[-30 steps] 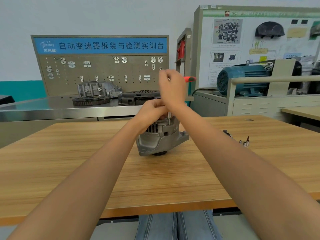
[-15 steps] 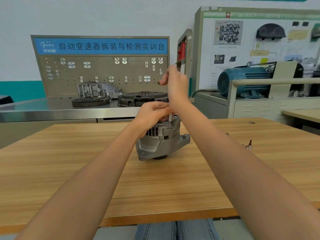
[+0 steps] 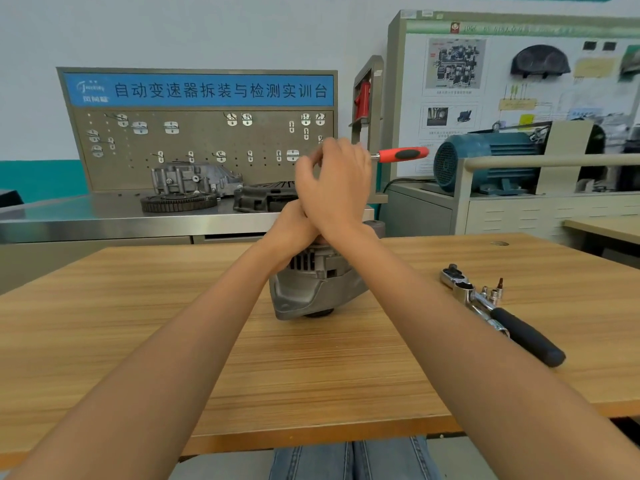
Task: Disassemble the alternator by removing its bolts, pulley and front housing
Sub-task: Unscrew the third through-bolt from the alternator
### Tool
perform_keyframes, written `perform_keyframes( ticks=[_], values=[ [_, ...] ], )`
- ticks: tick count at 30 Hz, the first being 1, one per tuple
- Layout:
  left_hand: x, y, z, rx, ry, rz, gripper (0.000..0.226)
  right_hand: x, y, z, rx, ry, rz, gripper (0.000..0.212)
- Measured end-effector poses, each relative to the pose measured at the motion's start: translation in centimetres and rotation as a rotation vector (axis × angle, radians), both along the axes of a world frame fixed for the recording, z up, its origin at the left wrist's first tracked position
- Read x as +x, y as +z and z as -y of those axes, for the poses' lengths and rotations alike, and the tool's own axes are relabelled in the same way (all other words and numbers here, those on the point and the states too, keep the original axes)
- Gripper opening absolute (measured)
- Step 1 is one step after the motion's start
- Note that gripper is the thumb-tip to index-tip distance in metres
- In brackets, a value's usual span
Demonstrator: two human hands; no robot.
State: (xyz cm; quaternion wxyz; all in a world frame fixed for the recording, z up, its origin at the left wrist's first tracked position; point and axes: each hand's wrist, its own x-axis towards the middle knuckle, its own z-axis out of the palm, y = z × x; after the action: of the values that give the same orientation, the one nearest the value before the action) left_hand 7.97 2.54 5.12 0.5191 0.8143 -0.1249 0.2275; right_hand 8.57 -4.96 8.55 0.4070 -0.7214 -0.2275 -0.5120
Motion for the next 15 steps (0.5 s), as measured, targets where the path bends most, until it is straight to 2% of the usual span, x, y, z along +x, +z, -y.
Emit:
perform_keyframes(
  ticks=[3, 6, 10, 12, 15],
  values=[
    [0.1, 0.1, -0.1, -0.008, -0.077, -0.033, 0.019, 0.4, 0.8, 0.0, 0.173, 0.281, -0.091, 0.039],
    [0.2, 0.0, 0.0, 0.003, -0.133, -0.042, 0.020, 0.6, 1.7, 0.2, 0.335, 0.512, -0.217, 0.050],
    [0.2, 0.1, 0.0, 0.011, -0.160, -0.074, 0.011, 0.9, 3.0, 1.0, 0.471, 0.694, -0.456, 0.044],
    [0.2, 0.2, -0.1, 0.018, -0.166, -0.094, 0.011, 1.2, 3.3, 1.5, 0.540, 0.873, -0.564, 0.042],
    [0.2, 0.3, -0.2, 0.007, -0.189, -0.112, 0.013, 1.0, 3.4, 1.7, 0.600, 1.024, -0.610, 0.041]
  ],
)
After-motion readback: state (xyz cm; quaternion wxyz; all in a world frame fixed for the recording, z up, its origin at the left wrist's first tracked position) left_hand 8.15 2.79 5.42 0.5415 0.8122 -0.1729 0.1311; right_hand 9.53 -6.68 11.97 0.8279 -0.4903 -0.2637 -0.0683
